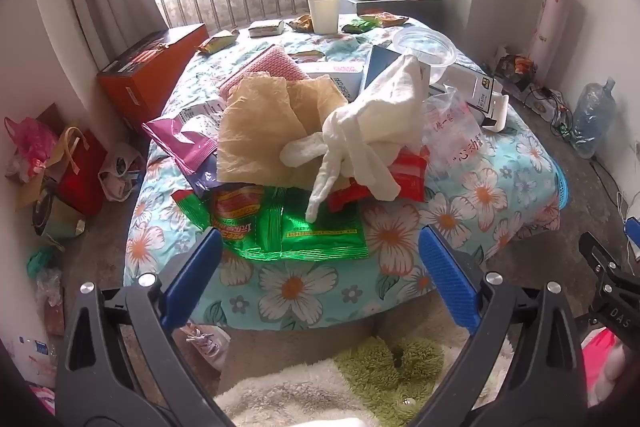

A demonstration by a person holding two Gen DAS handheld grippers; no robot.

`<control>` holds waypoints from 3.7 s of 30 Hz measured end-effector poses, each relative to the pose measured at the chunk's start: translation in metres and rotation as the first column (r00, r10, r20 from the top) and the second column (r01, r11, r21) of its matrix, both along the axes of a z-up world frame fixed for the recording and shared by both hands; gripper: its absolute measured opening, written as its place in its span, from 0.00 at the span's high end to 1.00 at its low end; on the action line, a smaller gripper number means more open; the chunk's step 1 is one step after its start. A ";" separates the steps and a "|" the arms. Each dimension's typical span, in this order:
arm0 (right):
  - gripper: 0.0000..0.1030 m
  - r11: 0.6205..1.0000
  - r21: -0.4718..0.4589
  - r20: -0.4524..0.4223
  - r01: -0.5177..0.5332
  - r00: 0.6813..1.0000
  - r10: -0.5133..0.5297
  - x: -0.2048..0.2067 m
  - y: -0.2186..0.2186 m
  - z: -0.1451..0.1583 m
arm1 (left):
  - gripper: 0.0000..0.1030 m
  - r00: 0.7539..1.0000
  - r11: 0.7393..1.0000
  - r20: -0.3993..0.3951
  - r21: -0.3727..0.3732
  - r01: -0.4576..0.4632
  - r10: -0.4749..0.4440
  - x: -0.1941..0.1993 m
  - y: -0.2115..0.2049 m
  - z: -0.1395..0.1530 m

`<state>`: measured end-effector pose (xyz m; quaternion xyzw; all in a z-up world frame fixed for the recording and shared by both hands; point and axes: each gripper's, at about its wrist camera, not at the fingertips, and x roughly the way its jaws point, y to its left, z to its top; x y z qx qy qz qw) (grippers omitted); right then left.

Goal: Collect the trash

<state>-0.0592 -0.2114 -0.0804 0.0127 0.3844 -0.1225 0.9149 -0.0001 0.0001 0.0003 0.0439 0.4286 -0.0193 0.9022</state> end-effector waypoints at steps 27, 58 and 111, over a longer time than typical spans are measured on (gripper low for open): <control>0.06 1.000 0.000 0.003 -0.007 1.000 0.007 0.002 0.005 0.001 | 0.09 1.000 1.000 -0.006 0.006 -0.011 0.011 0.001 0.005 -0.003; 0.06 0.999 0.018 0.005 -0.027 1.000 0.027 0.006 0.012 0.000 | 0.09 1.000 1.000 -0.008 0.010 -0.011 0.011 0.001 0.007 -0.004; 0.10 0.931 0.104 0.265 -0.350 0.912 0.314 0.074 0.085 0.035 | 0.15 0.945 0.895 0.308 -0.382 0.230 -0.111 0.025 0.108 0.003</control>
